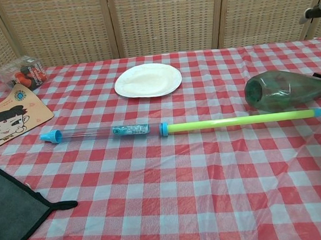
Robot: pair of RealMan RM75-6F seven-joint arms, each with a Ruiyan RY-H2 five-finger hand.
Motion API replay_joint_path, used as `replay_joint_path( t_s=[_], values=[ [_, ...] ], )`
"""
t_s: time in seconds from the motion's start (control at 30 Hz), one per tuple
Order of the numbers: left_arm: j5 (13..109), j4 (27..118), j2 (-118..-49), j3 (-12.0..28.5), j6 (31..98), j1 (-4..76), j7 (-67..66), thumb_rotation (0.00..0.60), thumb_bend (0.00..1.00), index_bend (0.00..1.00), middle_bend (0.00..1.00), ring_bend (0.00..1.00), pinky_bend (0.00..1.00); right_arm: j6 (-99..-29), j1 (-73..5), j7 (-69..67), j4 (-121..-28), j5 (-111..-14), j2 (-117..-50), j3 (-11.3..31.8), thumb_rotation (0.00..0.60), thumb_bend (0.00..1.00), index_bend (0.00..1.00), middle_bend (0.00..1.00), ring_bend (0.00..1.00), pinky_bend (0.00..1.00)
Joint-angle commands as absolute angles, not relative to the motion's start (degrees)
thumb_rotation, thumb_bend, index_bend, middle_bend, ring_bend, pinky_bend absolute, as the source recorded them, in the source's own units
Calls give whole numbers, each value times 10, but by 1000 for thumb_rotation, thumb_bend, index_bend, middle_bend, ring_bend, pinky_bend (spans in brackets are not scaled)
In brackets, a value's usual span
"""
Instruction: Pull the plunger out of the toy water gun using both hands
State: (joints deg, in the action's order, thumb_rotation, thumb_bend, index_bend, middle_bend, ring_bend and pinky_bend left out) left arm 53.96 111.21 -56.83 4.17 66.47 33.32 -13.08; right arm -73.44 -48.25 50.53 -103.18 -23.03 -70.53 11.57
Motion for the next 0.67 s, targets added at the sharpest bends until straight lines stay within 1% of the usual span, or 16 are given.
replay_joint_path(
  t_s=[0.03, 0.17, 0.3, 0.43, 0.53, 0.67],
  values=[
    [625, 1094, -603, 22, 740, 281, -102, 600, 187, 0, 0, 0, 0, -779, -428, 421, -1049, -378, -710, 72, 600, 0, 0, 0, 0, 0],
    [721, 1035, -662, -7, 835, 221, -82, 600, 188, 0, 0, 0, 0, -828, -363, 322, -1041, -531, -721, 20, 600, 0, 0, 0, 0, 0],
    [778, 978, -708, -30, 896, 174, -57, 600, 188, 0, 0, 0, 0, -872, -313, 256, -1026, -628, -730, -16, 600, 0, 0, 0, 0, 0],
    [824, 921, -739, -45, 952, 131, -44, 600, 187, 0, 0, 0, 0, -915, -267, 215, -1008, -708, -737, -45, 600, 0, 0, 0, 0, 0],
    [852, 895, -751, -54, 984, 105, -33, 600, 187, 0, 0, 0, 0, -935, -240, 200, -1001, -746, -740, -60, 600, 0, 0, 0, 0, 0],
    [875, 871, -759, -66, 1007, 79, -19, 600, 187, 0, 0, 0, 0, -950, -211, 191, -996, -777, -743, -76, 600, 0, 0, 0, 0, 0]
  ],
)
